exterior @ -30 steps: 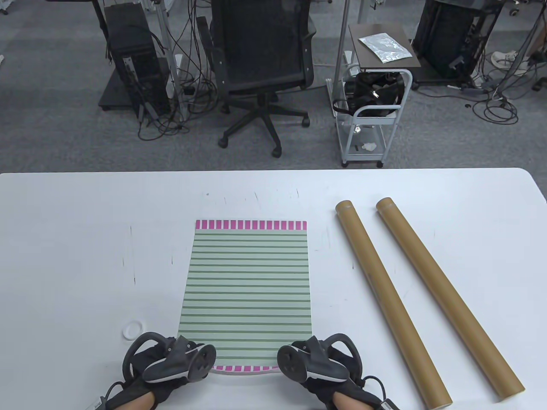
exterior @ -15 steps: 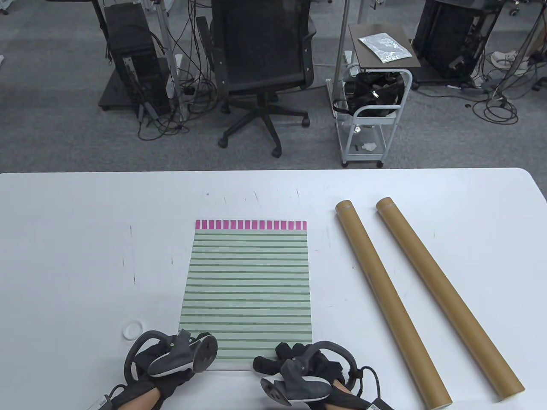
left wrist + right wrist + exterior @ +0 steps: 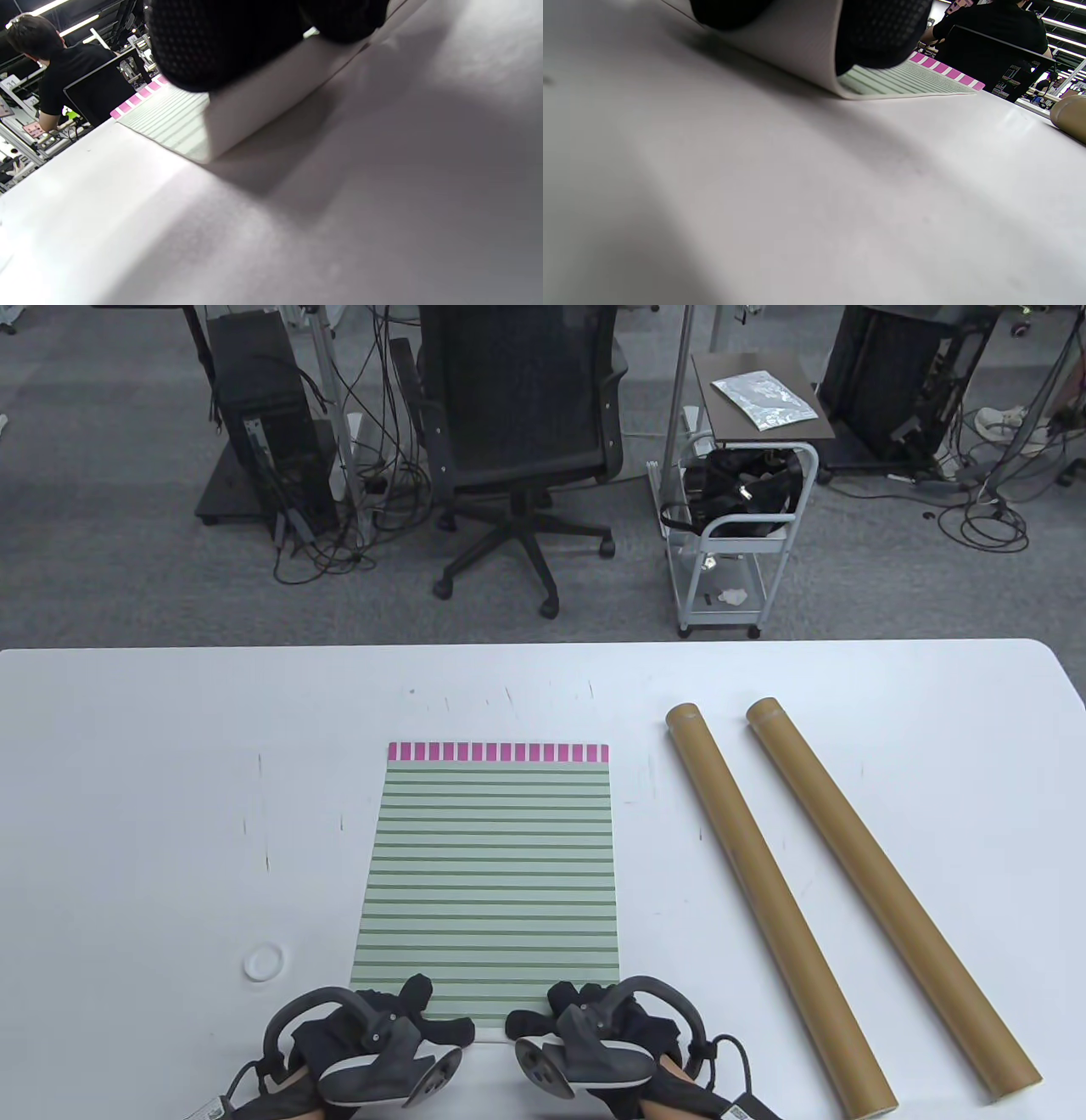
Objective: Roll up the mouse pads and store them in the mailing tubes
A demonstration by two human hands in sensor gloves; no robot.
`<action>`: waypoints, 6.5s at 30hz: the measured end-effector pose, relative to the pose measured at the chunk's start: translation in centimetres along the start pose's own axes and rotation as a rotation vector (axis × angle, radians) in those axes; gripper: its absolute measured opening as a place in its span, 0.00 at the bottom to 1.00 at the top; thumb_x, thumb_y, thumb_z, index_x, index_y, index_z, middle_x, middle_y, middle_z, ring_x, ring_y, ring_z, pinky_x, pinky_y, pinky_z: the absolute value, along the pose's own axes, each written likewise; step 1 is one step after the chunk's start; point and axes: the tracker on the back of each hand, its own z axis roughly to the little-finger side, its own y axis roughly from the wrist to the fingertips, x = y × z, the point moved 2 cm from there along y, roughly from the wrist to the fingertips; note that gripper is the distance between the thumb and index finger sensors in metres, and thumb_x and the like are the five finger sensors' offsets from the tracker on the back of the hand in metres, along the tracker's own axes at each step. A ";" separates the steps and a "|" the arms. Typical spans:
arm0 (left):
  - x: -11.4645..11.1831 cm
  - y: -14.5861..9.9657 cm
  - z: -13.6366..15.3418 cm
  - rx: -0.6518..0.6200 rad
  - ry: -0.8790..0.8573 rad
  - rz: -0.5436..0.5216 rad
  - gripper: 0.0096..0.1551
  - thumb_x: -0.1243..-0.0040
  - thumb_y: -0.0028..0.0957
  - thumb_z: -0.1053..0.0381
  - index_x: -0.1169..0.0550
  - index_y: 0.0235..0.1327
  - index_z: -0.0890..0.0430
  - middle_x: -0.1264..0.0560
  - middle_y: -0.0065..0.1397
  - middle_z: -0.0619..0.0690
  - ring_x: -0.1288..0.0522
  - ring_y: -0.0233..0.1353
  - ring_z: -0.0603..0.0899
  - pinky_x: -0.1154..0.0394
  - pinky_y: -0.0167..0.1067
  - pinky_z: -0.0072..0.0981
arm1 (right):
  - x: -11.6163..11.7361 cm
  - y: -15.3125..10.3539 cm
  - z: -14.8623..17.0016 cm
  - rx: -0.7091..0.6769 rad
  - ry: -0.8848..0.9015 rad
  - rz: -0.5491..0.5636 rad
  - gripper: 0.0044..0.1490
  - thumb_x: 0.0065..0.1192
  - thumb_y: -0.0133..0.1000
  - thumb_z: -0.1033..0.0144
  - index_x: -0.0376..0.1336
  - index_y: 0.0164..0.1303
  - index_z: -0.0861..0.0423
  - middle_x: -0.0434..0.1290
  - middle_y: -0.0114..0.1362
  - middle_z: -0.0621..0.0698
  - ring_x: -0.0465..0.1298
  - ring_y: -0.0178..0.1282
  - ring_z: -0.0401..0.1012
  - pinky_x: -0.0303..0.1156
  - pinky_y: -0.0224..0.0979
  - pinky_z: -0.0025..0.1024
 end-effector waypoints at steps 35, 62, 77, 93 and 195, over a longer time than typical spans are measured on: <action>-0.1 1.7 0.7 0.031 -0.369 0.071 0.22 0.44 0.44 0.37 0.33 0.52 0.29 0.24 0.53 0.35 0.21 0.51 0.44 0.22 0.55 0.26 | 0.2 0.8 0.8 0.039 0.214 0.023 0.32 0.58 0.47 0.52 0.56 0.63 0.34 0.71 0.57 0.45 0.76 0.46 0.38 0.76 0.55 0.31; 0.3 1.9 1.0 -0.112 -0.513 0.187 0.21 0.43 0.47 0.41 0.26 0.54 0.38 0.18 0.47 0.40 0.17 0.42 0.45 0.18 0.43 0.24 | -0.3 0.6 0.6 0.033 0.286 -0.022 0.31 0.61 0.47 0.59 0.61 0.63 0.47 0.77 0.49 0.43 0.80 0.38 0.37 0.82 0.41 0.22; 0.2 1.8 0.1 0.059 -0.236 0.081 0.29 0.52 0.45 0.41 0.38 0.63 0.32 0.32 0.69 0.41 0.24 0.60 0.48 0.22 0.55 0.27 | 0.0 0.5 -1.6 -0.065 0.065 0.022 0.41 0.51 0.52 0.66 0.42 0.68 0.25 0.62 0.73 0.44 0.78 0.44 0.38 0.80 0.48 0.27; 1.5 0.7 -1.2 0.009 -0.172 -0.047 0.22 0.43 0.48 0.45 0.29 0.56 0.30 0.24 0.60 0.35 0.18 0.49 0.41 0.19 0.54 0.22 | 0.4 1.3 -1.2 -0.024 0.091 0.012 0.38 0.51 0.52 0.65 0.43 0.70 0.37 0.65 0.64 0.41 0.75 0.50 0.39 0.76 0.56 0.31; 2.1 0.1 -1.6 0.028 -0.143 -0.138 0.22 0.42 0.45 0.41 0.23 0.54 0.36 0.20 0.60 0.36 0.18 0.58 0.45 0.19 0.58 0.30 | -0.8 0.6 1.0 0.029 0.254 0.064 0.28 0.57 0.50 0.60 0.67 0.62 0.41 0.75 0.59 0.44 0.78 0.53 0.42 0.77 0.56 0.32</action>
